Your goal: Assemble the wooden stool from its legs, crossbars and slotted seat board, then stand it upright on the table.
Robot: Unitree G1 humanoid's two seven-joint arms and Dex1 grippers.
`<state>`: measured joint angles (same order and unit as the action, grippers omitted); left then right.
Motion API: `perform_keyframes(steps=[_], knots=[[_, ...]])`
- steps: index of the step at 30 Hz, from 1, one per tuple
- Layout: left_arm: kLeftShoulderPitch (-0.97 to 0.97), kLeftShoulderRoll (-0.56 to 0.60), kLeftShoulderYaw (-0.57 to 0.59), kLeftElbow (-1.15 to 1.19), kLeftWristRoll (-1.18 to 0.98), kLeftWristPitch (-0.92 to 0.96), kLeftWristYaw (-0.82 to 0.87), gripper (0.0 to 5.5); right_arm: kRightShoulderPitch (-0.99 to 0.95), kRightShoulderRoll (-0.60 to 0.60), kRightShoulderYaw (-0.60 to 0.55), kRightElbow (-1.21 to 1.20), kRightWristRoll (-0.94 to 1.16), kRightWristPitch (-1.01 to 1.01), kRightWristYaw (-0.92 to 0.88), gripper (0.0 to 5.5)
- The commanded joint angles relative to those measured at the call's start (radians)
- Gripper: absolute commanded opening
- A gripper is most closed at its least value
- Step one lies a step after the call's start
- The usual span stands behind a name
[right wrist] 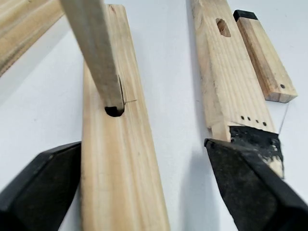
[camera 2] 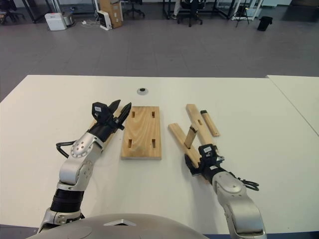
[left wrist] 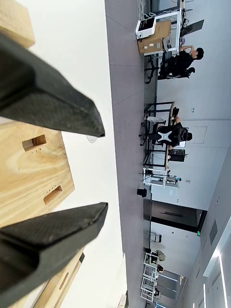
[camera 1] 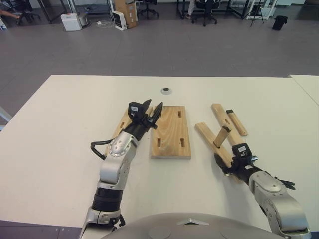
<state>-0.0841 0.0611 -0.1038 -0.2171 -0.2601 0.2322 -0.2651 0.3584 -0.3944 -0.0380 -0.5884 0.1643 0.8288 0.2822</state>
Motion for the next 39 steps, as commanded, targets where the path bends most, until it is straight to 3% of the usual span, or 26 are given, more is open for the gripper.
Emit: perform_keyframes(steps=[1, 8, 11, 13, 16, 21, 25, 28, 39], knots=[[0.007, 0.003, 0.003, -0.014, 0.019, 0.005, 0.015, 2.49, 0.015, -0.041, -0.004, -0.005, 0.038, 0.110, 0.042, 3.80], [0.000, 0.018, 0.007, -0.010, 0.000, 0.025, -0.002, 2.49, -0.012, -0.061, -0.001, -0.035, 0.077, 0.200, 0.055, 2.62], [-0.034, 0.015, 0.108, -0.015, -0.170, 0.072, -0.058, 2.49, -0.026, -0.049, 0.009, -0.029, 0.095, 0.188, 0.062, 2.15], [-0.086, 0.053, 0.162, 0.014, -0.235, 0.103, -0.105, 2.49, -0.050, -0.026, -0.021, -0.033, 0.155, 0.214, 0.092, 2.09], [-0.223, 0.151, 0.213, 0.112, -0.293, 0.150, -0.218, 2.49, -0.187, -0.012, -0.164, 0.015, 0.336, 0.242, 0.197, 2.09], [-0.390, 0.163, 0.298, 0.161, -0.580, 0.308, -0.375, 2.49, -0.521, -0.034, -0.383, 0.118, 0.666, 0.367, 0.270, 2.09], [-0.414, 0.232, 0.286, 0.161, -0.775, 0.548, -0.502, 2.49, -0.642, -0.005, -0.449, 0.121, 0.901, 0.437, 0.215, 2.09], [-0.461, 0.247, 0.273, 0.193, -0.828, 0.649, -0.520, 2.49, -0.645, 0.025, -0.426, 0.097, 1.007, 0.434, 0.147, 2.09], [-0.484, 0.233, 0.316, 0.245, -0.893, 0.759, -0.499, 4.29, -0.550, 0.036, -0.292, 0.055, 1.358, 0.325, -0.008, 2.09]])
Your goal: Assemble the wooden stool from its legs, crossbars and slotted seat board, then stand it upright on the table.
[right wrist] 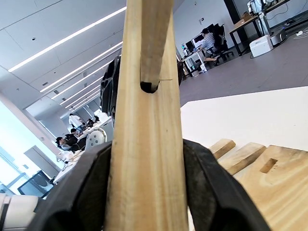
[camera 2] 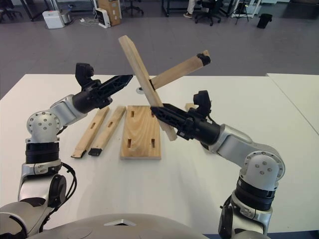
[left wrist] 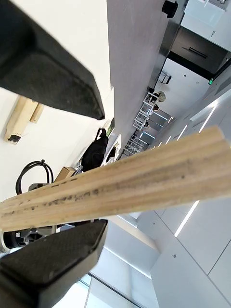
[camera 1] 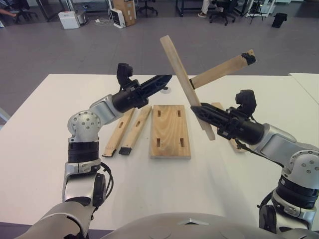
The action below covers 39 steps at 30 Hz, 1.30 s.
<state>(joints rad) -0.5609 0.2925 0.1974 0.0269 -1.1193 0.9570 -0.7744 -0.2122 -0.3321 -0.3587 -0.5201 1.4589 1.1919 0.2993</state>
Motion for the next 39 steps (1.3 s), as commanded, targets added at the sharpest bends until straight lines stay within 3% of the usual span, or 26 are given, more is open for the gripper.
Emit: perform_keyframes(steps=[1, 14, 27, 34, 35, 39], knots=[[-0.004, 0.002, 0.013, -0.012, -0.038, 0.037, 0.005, 4.35, 0.027, -0.036, 0.039, -0.010, 0.075, -0.049, -0.030, 2.09], [0.021, 0.001, 0.025, -0.032, -0.142, 0.124, 0.006, 4.35, 0.107, -0.191, 0.161, -0.031, 0.084, -0.117, 0.032, 2.09], [0.073, 0.016, 0.022, -0.055, -0.181, 0.180, 0.013, 2.13, 0.142, -0.267, 0.195, -0.030, 0.070, -0.165, 0.084, 2.09], [0.040, -0.010, 0.073, -0.035, -0.250, 0.168, 0.078, 2.05, 0.152, -0.258, 0.197, 0.016, 0.072, -0.192, 0.014, 2.09], [0.021, -0.019, 0.085, -0.030, -0.246, 0.144, 0.105, 2.05, 0.160, -0.260, 0.192, 0.016, 0.075, -0.199, 0.018, 2.49], [-0.056, -0.014, 0.116, 0.033, -0.128, 0.007, 0.180, 2.05, 0.188, -0.244, 0.165, 0.055, 0.027, -0.253, -0.031, 3.12]])
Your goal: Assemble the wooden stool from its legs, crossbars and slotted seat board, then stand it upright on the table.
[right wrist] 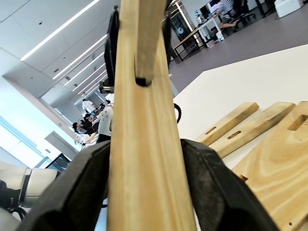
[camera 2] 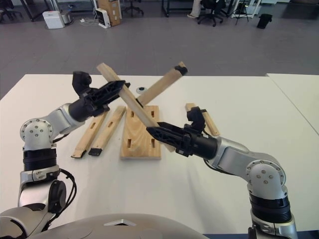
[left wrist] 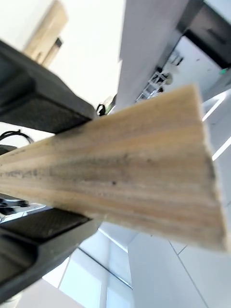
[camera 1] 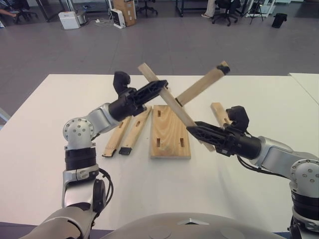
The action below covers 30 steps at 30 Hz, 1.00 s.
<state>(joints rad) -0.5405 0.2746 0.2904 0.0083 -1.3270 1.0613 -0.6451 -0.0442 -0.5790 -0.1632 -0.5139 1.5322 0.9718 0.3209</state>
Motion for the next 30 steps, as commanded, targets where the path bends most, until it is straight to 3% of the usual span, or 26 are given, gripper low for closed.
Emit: perform_keyframes(steps=[1, 8, 13, 22, 30], knots=[[-0.094, 0.015, 0.010, 0.070, 0.149, -0.153, 0.066, 2.05, 0.022, 0.008, -0.040, 0.065, -0.065, -0.050, -0.063, 3.12], [-0.196, 0.115, -0.043, 0.155, 0.386, -0.310, -0.015, 2.05, 0.030, 0.046, -0.129, 0.165, -0.149, -0.139, -0.130, 3.12], [-0.226, 0.214, -0.086, 0.225, 0.418, -0.320, -0.334, 2.05, 0.043, 0.074, -0.122, 0.144, -0.188, -0.151, -0.132, 3.12], [-0.132, 0.356, -0.248, 0.265, 0.668, -0.589, -0.766, 2.05, 0.054, 0.079, -0.159, 0.149, -0.231, -0.159, -0.127, 3.12], [0.008, 0.349, -0.267, 0.176, 0.718, -0.677, -0.816, 2.05, 0.045, 0.097, -0.148, 0.145, -0.232, -0.148, -0.143, 3.12]])
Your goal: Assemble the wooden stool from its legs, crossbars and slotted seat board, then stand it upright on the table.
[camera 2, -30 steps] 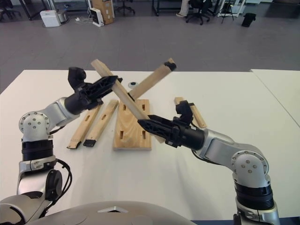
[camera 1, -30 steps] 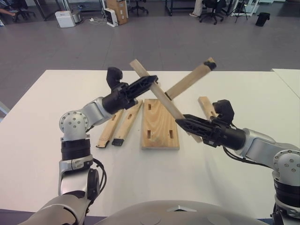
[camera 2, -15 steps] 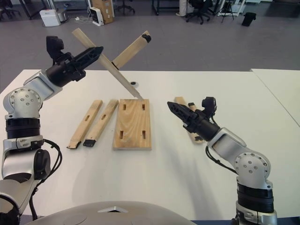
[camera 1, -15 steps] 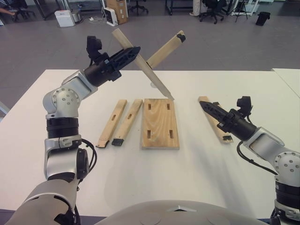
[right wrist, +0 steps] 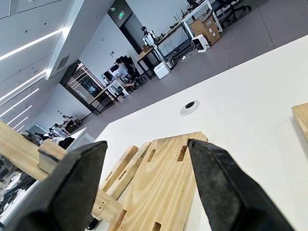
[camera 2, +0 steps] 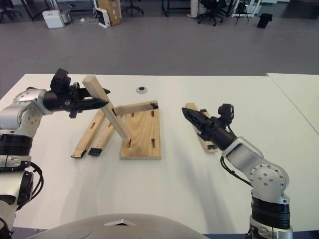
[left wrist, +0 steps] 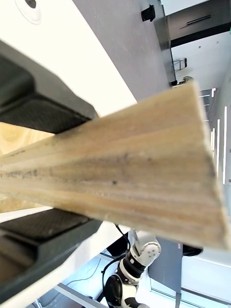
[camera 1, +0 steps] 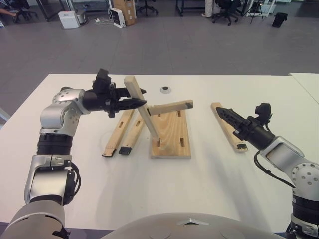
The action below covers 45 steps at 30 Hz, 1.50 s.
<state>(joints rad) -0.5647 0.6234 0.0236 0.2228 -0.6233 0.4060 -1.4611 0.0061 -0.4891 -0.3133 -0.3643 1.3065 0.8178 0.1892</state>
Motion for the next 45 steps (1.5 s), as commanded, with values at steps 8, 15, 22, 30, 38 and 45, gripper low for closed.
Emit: perform_keyframes(steps=[8, 15, 22, 30, 38, 45], knots=[[0.104, -0.014, 0.006, -0.100, 0.008, -0.033, 0.020, 2.05, 0.002, 0.007, 0.003, -0.008, -0.006, 0.013, -0.012, 3.12], [0.085, -0.029, -0.032, -0.047, 0.065, -0.093, 0.006, 2.05, 0.006, 0.024, 0.008, -0.018, -0.002, 0.011, -0.019, 3.12], [0.051, -0.066, -0.093, 0.047, 0.113, -0.178, -0.026, 2.05, 0.009, 0.048, 0.035, -0.027, -0.008, 0.014, -0.018, 3.12], [0.225, -0.041, -0.154, 0.008, 0.153, -0.202, -0.031, 2.05, 0.023, 0.066, 0.044, -0.036, -0.015, 0.011, -0.024, 3.12], [0.279, 0.029, -0.303, -0.003, 0.228, -0.054, -0.002, 2.05, 0.020, 0.068, 0.041, -0.026, -0.024, 0.004, -0.040, 3.12], [0.296, 0.061, -0.368, -0.094, 0.163, 0.055, 0.061, 2.05, 0.029, 0.085, 0.039, -0.025, -0.035, -0.010, -0.055, 3.12]])
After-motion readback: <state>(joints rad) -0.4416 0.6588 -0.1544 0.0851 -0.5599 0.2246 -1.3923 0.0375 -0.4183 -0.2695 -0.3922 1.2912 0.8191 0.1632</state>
